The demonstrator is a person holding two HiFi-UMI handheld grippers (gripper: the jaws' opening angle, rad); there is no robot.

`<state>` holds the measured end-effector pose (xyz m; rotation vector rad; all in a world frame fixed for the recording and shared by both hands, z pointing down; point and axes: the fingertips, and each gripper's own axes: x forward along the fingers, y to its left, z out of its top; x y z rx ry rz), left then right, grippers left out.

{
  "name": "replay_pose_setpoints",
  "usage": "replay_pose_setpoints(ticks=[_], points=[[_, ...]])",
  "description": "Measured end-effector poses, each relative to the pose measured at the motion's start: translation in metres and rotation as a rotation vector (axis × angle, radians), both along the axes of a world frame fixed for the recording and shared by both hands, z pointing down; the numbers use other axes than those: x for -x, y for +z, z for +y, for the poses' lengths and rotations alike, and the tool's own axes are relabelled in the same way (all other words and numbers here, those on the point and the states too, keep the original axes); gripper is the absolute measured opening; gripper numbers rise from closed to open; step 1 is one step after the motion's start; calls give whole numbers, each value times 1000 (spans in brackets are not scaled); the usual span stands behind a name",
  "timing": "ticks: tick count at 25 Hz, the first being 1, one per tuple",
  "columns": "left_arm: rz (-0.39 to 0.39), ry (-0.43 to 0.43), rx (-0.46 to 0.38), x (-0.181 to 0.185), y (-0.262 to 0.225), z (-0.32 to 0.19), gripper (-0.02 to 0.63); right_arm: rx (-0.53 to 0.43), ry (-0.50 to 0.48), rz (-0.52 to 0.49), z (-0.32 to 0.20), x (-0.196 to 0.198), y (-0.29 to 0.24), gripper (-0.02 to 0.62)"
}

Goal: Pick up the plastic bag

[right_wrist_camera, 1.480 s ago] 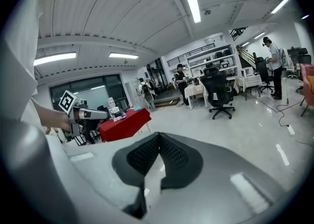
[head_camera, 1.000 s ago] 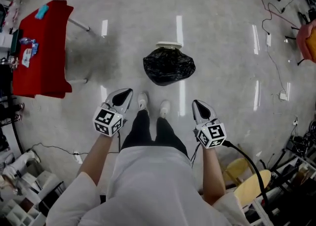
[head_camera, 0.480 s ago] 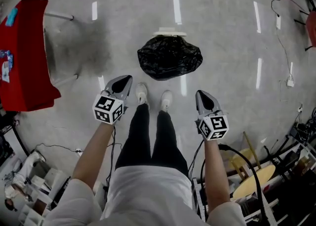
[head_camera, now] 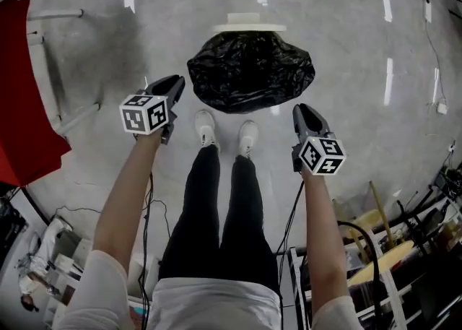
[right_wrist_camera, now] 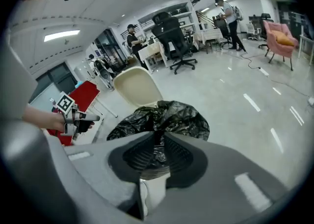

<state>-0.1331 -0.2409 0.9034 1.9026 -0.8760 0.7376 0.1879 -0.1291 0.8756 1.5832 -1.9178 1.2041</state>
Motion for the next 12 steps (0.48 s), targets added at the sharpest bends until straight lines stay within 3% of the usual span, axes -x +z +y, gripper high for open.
replay_pose_setpoints(ticks=[5, 7, 12], points=[[30, -91, 113, 8, 63, -13, 96, 73, 104, -28, 0, -8, 70, 113], [74, -135, 165, 7, 78, -12, 176, 107, 163, -58, 3, -16, 90, 153], [302, -233, 277, -6, 91, -15, 320, 134, 322, -123, -2, -43, 118, 260]])
